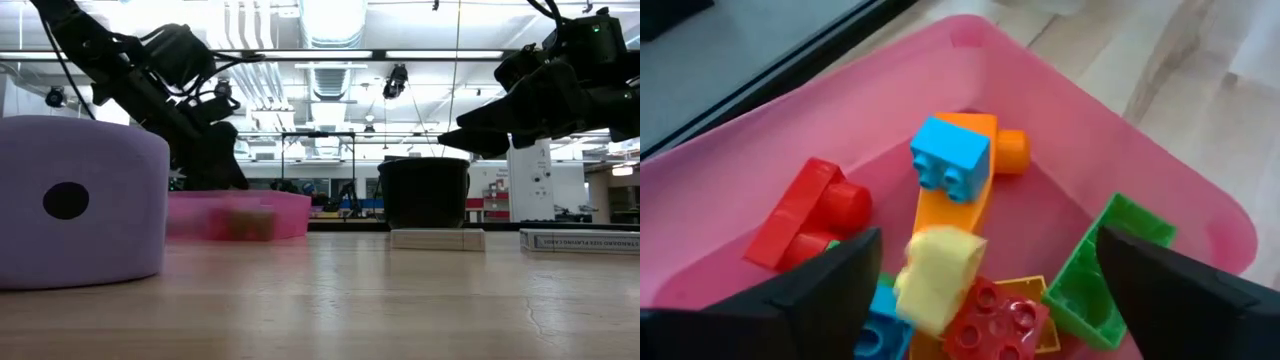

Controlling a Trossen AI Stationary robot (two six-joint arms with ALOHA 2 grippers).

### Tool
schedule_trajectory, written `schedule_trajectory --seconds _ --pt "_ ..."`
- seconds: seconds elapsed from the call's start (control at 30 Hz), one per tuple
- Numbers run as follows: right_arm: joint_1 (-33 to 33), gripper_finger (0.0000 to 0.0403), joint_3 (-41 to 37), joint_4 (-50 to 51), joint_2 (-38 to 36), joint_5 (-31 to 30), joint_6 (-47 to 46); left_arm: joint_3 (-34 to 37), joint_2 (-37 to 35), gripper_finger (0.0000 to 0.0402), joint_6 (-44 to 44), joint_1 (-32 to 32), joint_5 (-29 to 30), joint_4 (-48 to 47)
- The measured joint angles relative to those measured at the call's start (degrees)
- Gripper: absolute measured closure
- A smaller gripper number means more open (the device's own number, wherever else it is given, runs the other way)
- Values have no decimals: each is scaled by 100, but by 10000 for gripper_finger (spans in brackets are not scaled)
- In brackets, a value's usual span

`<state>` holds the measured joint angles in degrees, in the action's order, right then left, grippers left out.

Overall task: Pick & Place Toys
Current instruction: Put the yellow deck of cards into the transparent bin

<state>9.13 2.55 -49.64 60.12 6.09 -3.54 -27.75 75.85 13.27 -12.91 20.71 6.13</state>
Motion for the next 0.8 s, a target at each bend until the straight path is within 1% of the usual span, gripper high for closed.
schedule_trajectory --seconds 0.07,0.13,0.27,0.37,0.47,0.57,0.7,0.8 --pt "0 25 0 1 0 0 -3 0 0 18 8 1 2 25" --pt "-2 25 0 1 1 0 -10 0 -26 17 3 23 0 155" --pt "-4 25 0 5 44 0 -12 2 -112 36 -473 198 -70 1008" --pt "-4 25 0 7 116 -31 -12 2 -216 58 -1017 372 -583 1846" --pt "-4 25 0 -6 217 -60 -12 2 -370 78 -1296 503 -1304 2243" --pt "-7 25 0 -75 351 -151 -12 2 -619 94 -1437 650 -1604 2178" --pt "-7 25 0 -624 645 -179 -12 21 -1113 105 -1630 824 -1629 1701" --pt "-7 25 0 -1218 966 -179 -14 222 -1668 107 -1649 848 -1629 1607"
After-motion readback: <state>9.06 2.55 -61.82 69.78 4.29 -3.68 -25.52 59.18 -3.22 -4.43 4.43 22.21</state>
